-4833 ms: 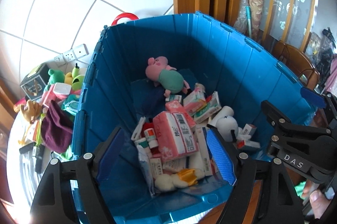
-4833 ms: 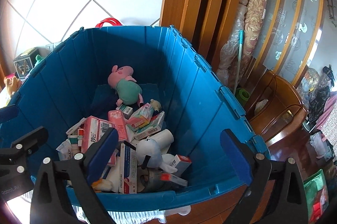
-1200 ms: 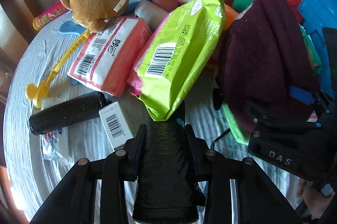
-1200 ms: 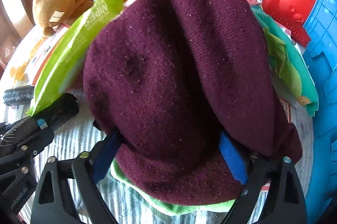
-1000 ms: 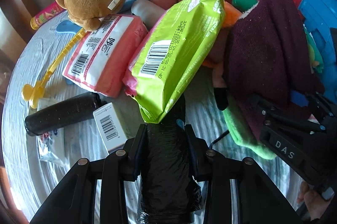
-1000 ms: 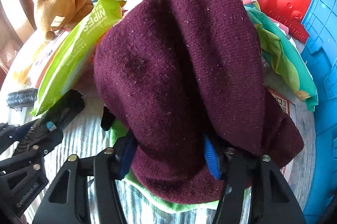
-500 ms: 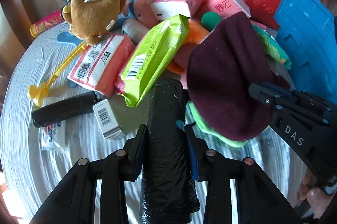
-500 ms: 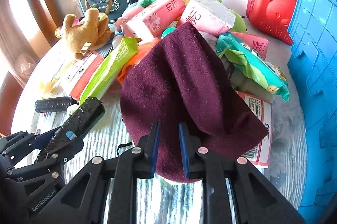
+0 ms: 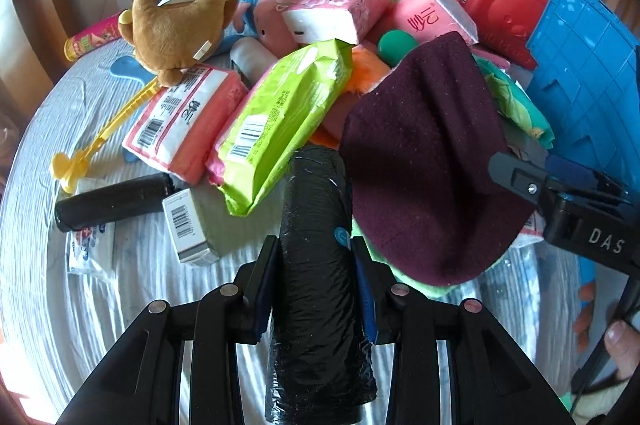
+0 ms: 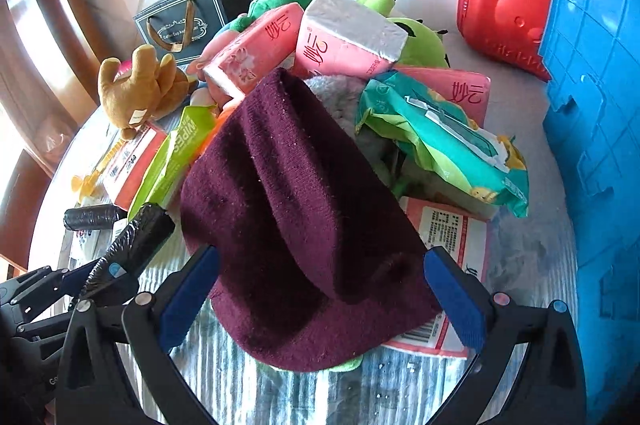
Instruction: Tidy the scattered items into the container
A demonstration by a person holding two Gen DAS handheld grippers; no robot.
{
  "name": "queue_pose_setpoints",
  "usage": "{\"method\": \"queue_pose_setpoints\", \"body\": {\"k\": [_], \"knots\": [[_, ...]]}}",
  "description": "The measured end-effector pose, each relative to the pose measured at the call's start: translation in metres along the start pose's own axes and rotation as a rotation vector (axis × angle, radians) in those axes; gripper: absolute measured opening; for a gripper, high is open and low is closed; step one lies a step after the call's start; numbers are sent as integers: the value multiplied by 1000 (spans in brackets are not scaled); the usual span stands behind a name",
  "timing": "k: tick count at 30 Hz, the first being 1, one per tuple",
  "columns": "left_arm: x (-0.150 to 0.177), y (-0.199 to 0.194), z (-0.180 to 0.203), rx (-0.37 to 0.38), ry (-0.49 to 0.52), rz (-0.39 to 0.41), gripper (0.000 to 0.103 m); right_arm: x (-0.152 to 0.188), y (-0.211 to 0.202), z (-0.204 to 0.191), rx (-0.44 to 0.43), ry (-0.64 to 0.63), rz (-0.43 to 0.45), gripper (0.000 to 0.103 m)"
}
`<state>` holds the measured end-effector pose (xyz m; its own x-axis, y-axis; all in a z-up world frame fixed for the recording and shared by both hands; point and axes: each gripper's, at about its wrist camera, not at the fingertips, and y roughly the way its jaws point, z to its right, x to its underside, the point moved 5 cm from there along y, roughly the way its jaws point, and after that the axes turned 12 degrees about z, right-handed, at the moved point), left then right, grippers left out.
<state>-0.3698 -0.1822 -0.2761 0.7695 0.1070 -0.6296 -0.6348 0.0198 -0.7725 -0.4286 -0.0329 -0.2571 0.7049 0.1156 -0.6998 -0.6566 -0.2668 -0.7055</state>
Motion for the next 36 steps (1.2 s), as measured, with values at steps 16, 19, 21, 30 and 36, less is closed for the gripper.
{"method": "queue_pose_setpoints", "body": {"k": [16, 19, 21, 30, 36], "knots": [[3, 49, -2, -63, -21, -45, 34, 22, 32, -37, -124, -109, -12, 18], [3, 37, -4, -47, -10, -33, 34, 22, 11, -53, -119, -130, 43, 16], [3, 28, -6, -33, -2, -23, 34, 19, -1, -61, -111, -137, 72, 11], [14, -16, -20, 15, 55, 17, 34, 41, -34, -78, -203, 5, -20, 11], [34, -14, -31, 21, 61, -22, 34, 65, -26, -78, -181, 48, -71, 11]]}}
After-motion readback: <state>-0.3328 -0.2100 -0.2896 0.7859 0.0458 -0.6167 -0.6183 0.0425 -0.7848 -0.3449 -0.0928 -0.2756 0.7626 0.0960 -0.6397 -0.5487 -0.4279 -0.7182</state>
